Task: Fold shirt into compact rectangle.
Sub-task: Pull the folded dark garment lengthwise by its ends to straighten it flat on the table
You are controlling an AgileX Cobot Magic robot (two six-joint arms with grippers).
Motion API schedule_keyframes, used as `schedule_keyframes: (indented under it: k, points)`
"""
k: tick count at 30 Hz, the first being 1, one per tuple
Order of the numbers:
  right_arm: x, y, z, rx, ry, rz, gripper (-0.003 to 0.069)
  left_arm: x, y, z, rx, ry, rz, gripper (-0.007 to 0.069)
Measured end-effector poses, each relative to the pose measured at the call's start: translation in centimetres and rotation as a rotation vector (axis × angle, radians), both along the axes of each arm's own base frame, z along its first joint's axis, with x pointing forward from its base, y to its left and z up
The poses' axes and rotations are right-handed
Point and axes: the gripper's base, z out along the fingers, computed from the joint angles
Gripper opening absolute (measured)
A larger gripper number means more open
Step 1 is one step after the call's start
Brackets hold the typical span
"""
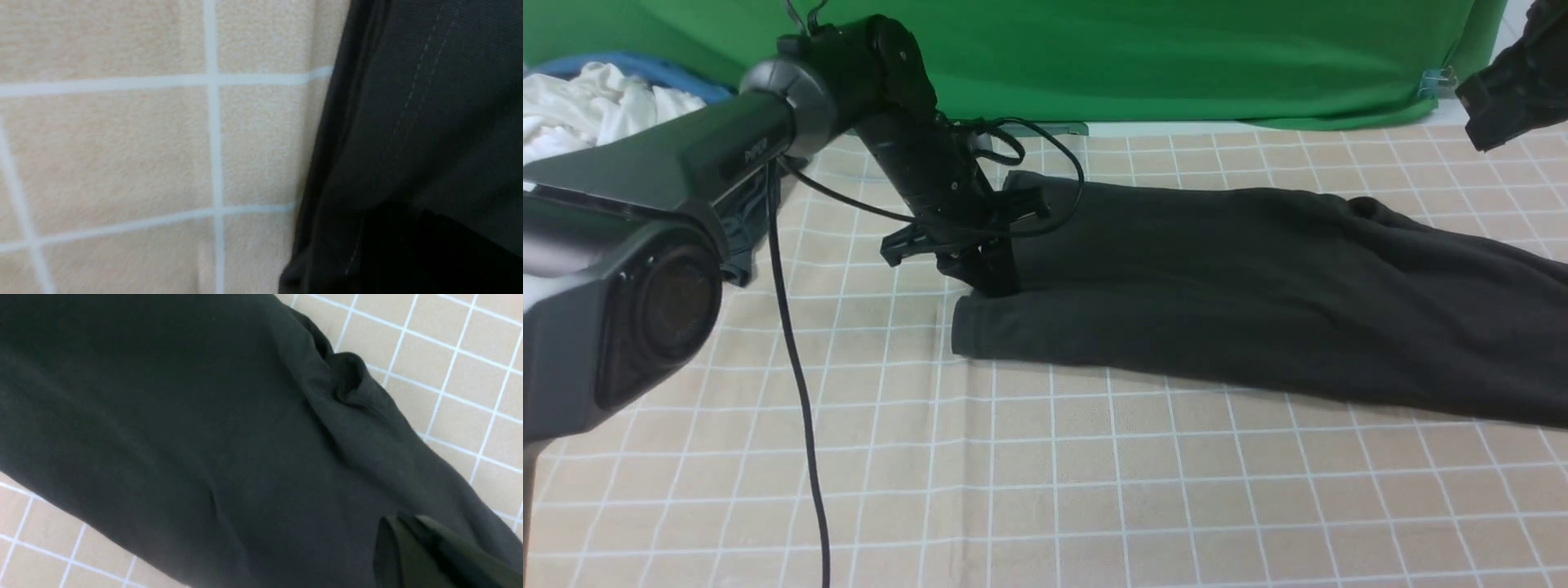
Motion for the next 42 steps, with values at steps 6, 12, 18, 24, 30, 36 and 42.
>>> schedule_keyframes:
  k: [6, 12, 18, 24, 30, 36, 42]
  points:
    - [-0.7, -0.6, 0.2, -0.003, 0.041, 0.001, 0.0027, -0.4, 1.7, 6.6, 0.024, -0.147, 0.052, 0.0131]
    - [-2.3, -1.7, 1.8, 0.021, 0.012, -0.074, 0.0027, -2.0, 1.3, 9.9, -0.030, -0.185, 0.052, 0.0237]
    - [-4.3, -1.1, -0.9, 0.072, 0.121, -0.067, 0.0027, -2.0, -1.3, 3.9, 0.009, -0.048, -0.013, 0.0317]
    - [-5.6, -1.0, -4.5, 0.071, 0.248, -0.047, 0.0027, -1.6, -1.6, 0.2, 0.047, 0.025, -0.013, 0.0325]
    - [-5.5, -1.0, -5.0, 0.067, 0.232, -0.045, 0.0027, -1.7, -1.4, 1.7, 0.052, -0.003, 0.009, 0.0325]
    - [-5.2, -1.1, -4.9, 0.065, 0.193, -0.050, 0.0027, -2.0, 0.3, 5.5, 0.143, -0.123, 0.003, 0.0325]
    - [-5.1, -1.1, -4.9, 0.067, 0.185, -0.052, 0.0025, -1.1, 0.4, 3.6, 0.163, -0.132, 0.010, 0.0330]
